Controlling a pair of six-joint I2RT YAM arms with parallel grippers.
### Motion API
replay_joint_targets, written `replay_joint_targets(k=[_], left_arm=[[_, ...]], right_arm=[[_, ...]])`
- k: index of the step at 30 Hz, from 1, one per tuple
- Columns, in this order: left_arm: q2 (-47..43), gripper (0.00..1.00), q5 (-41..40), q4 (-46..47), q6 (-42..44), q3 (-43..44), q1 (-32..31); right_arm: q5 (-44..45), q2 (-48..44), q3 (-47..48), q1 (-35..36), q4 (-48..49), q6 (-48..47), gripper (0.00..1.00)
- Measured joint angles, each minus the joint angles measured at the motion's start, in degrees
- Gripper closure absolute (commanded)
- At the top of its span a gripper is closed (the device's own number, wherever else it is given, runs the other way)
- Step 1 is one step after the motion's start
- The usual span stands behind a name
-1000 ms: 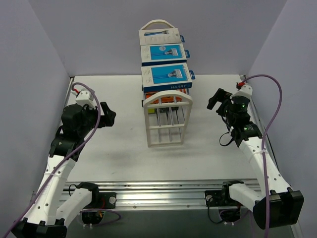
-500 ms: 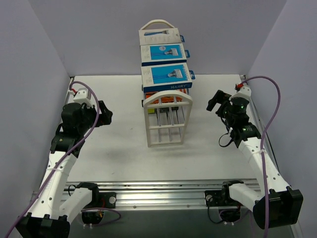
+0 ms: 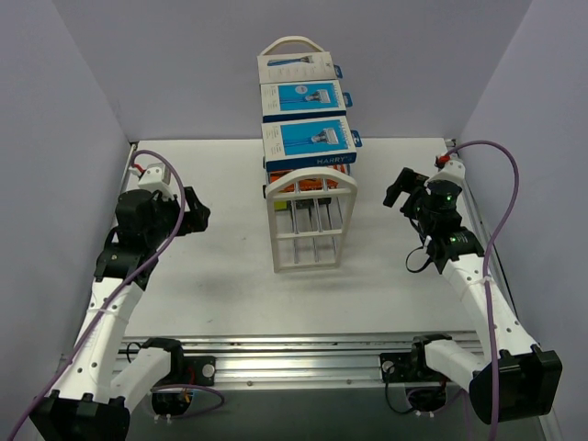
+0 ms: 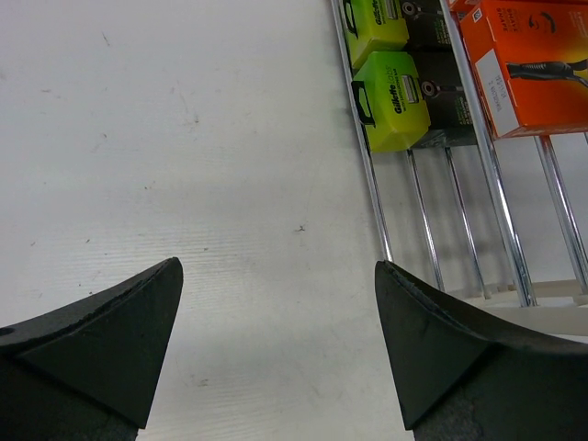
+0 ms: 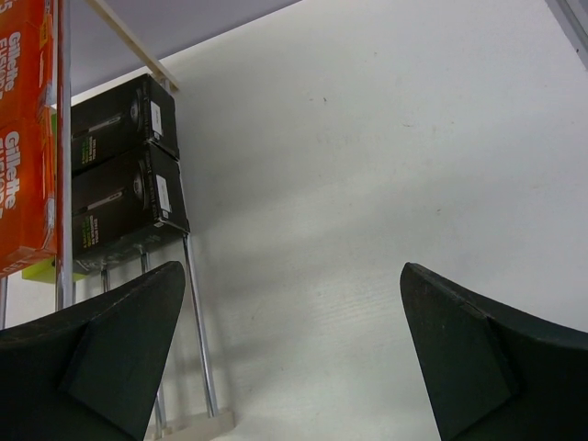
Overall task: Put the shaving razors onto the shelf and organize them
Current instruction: Place the shaving razor onto shelf
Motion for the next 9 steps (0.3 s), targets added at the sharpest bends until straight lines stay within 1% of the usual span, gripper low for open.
replay_joint_targets(k=[9], left_arm=[[0.81,0.06,0.04,-0.46,-0.02,0.0,0.02]], right_arm=[[-0.59,1.4,0.0,-0.15,-0.13,-0.24,0.0]])
